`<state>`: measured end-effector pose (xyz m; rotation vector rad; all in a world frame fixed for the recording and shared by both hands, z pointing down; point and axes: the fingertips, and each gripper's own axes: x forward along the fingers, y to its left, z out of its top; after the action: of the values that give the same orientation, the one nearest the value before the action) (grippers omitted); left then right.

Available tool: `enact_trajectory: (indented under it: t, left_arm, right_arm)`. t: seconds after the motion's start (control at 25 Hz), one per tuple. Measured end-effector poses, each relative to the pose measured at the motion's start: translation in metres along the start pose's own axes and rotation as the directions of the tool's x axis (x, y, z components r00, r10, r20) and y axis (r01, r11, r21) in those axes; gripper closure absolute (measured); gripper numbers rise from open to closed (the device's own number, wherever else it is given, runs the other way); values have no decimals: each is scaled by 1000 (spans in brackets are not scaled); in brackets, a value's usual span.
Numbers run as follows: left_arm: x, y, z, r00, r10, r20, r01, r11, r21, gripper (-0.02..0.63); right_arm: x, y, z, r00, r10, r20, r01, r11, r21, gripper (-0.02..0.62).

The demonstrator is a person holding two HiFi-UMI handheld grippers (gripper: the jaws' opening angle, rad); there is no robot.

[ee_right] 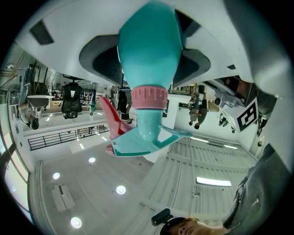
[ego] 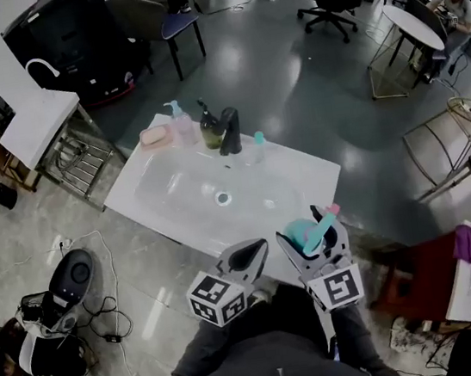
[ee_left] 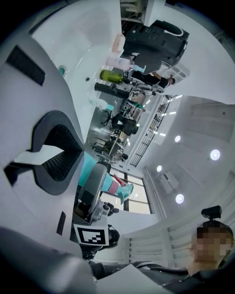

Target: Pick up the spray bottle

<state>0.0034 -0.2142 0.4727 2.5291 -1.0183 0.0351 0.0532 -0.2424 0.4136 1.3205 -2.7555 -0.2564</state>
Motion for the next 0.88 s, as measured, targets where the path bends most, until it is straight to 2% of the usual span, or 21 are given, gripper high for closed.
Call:
enact_trajectory:
  t: [0.36,0.88]
  left_arm:
    - [4,-13,-1,999,-40,-4,40,999,8,600]
    - [10,-12,12,999,-29,21,28,999,23,600]
  right_arm:
    - [-12,-1,-2,999,-36,-18,36,999,-16,244]
    - [-9,-10,5,999,-25,-31,24,999,-33,244]
